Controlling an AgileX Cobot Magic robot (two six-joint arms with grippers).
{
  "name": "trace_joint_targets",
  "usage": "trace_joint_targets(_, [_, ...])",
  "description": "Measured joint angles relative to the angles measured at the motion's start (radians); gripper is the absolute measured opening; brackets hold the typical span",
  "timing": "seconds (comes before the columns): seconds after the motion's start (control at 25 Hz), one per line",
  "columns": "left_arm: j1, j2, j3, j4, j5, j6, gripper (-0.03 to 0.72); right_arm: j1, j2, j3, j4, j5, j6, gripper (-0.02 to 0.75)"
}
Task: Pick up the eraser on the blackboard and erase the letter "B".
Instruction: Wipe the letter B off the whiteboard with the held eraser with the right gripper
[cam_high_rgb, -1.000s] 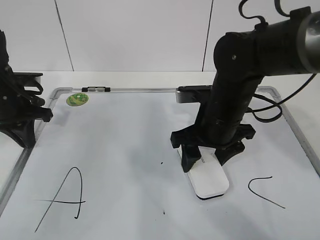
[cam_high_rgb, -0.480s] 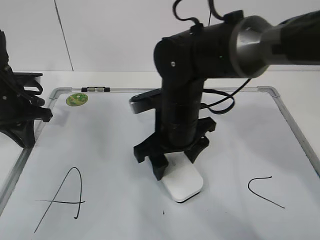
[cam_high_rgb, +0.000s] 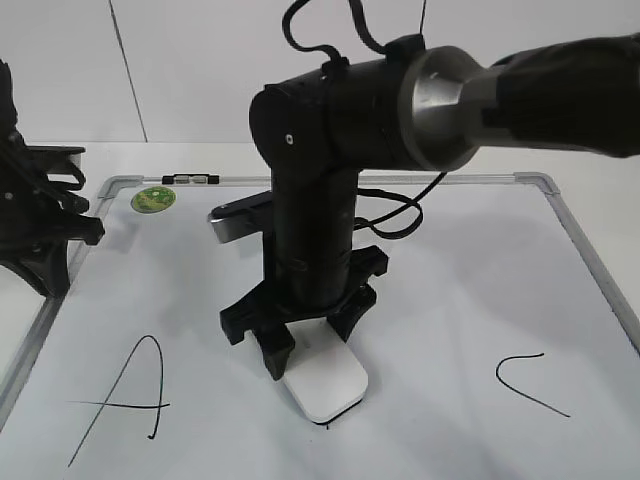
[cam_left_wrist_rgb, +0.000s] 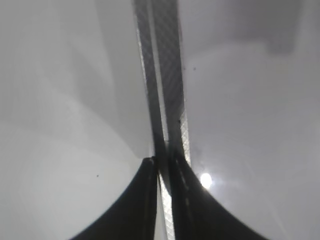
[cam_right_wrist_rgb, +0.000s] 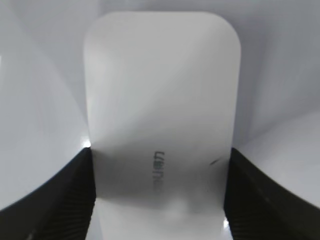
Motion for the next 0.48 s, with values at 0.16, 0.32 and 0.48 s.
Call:
trace_joint_targets(0.16, [0.000, 0.000, 0.000, 0.000, 0.000, -0.007, 0.043, -0.066, 0.000, -0.001, 0.008, 0.005, 0.000, 0.529])
trace_joint_targets(0.32, [0.000, 0.000, 0.000, 0.000, 0.000, 0.000, 0.043, -0.184, 0.000, -0.004, 0.001, 0.013, -0.004, 0.529])
trace_joint_targets(0.48, [0.000, 0.000, 0.000, 0.000, 0.000, -0.007, 0.043, -0.254, -0.002, -0.004, -0.002, 0.025, -0.060, 0.529])
